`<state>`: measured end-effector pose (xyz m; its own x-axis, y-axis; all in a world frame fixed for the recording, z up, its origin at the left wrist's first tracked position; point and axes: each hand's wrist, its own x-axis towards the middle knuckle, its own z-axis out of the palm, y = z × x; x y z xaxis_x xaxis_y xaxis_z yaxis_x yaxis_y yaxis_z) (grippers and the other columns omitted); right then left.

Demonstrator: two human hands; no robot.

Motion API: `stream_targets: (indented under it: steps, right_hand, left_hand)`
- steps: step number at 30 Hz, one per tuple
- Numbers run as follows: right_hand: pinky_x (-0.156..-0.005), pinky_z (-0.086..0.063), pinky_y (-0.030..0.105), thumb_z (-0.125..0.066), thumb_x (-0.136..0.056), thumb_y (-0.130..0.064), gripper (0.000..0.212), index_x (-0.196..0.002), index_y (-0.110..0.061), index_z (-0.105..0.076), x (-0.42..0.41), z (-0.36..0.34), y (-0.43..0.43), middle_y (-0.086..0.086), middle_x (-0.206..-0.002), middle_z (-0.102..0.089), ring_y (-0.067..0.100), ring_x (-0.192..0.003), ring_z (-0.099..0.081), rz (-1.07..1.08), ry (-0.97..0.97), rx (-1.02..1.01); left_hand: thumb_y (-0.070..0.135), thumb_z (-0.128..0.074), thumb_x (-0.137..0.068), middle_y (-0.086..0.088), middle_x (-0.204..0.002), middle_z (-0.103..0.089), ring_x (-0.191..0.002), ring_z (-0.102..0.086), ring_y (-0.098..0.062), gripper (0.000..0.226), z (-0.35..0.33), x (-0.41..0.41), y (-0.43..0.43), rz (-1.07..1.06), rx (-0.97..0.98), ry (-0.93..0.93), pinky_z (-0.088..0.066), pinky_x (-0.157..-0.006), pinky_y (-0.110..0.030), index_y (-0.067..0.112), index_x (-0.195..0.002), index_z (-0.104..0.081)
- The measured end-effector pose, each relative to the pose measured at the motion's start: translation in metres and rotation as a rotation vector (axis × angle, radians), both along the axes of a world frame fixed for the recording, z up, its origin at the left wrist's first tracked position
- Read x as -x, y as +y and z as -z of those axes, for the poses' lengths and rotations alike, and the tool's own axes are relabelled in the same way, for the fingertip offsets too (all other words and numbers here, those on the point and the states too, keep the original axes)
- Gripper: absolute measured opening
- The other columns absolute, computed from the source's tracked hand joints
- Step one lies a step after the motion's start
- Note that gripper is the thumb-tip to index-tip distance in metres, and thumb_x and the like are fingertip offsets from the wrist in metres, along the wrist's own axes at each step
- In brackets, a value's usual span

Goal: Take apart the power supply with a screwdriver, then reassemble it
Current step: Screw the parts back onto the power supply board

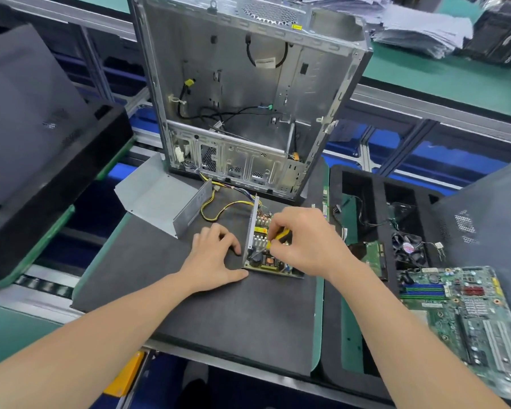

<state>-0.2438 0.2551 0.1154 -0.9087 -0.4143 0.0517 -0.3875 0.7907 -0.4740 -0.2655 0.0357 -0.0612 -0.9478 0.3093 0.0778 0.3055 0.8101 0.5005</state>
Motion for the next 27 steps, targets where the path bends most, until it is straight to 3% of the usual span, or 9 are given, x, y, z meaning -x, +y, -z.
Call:
stream_targets:
  steps: [11,20,27]
  right_hand:
    - [-0.078,-0.053,0.039,-0.067,-0.078,-0.008,0.010,-0.085,-0.014,-0.072,0.006,0.010,-0.013,-0.008,-0.084,-0.061,0.017,-0.082,-0.061,-0.071,-0.026,-0.094]
    - [-0.078,-0.053,0.042,-0.067,-0.082,-0.011,0.007,-0.087,-0.014,-0.070,0.008,0.018,-0.019,-0.003,-0.089,-0.065,0.020,-0.086,-0.059,-0.132,-0.057,-0.160]
    - [-0.070,-0.051,0.038,-0.062,-0.084,-0.012,0.010,-0.092,-0.017,-0.066,0.010,0.019,-0.025,-0.005,-0.092,-0.058,0.020,-0.086,-0.054,-0.177,-0.032,-0.235]
  left_hand:
    - [0.079,-0.066,-0.065,0.015,-0.107,-0.035,-0.101,-0.035,-0.012,0.044,-0.004,-0.005,0.000,0.008,0.009,0.038,-0.031,-0.093,-0.034,0.044,-0.089,-0.056]
    - [0.078,-0.066,-0.066,0.015,-0.108,-0.036,-0.103,-0.036,-0.012,0.042,-0.006,-0.005,-0.001,0.018,0.000,0.029,-0.032,-0.095,-0.034,0.043,-0.089,-0.060]
    - [0.077,-0.066,-0.066,0.015,-0.108,-0.036,-0.102,-0.038,-0.014,0.042,-0.005,-0.005,-0.001,0.016,-0.003,0.032,-0.032,-0.094,-0.035,0.042,-0.088,-0.060]
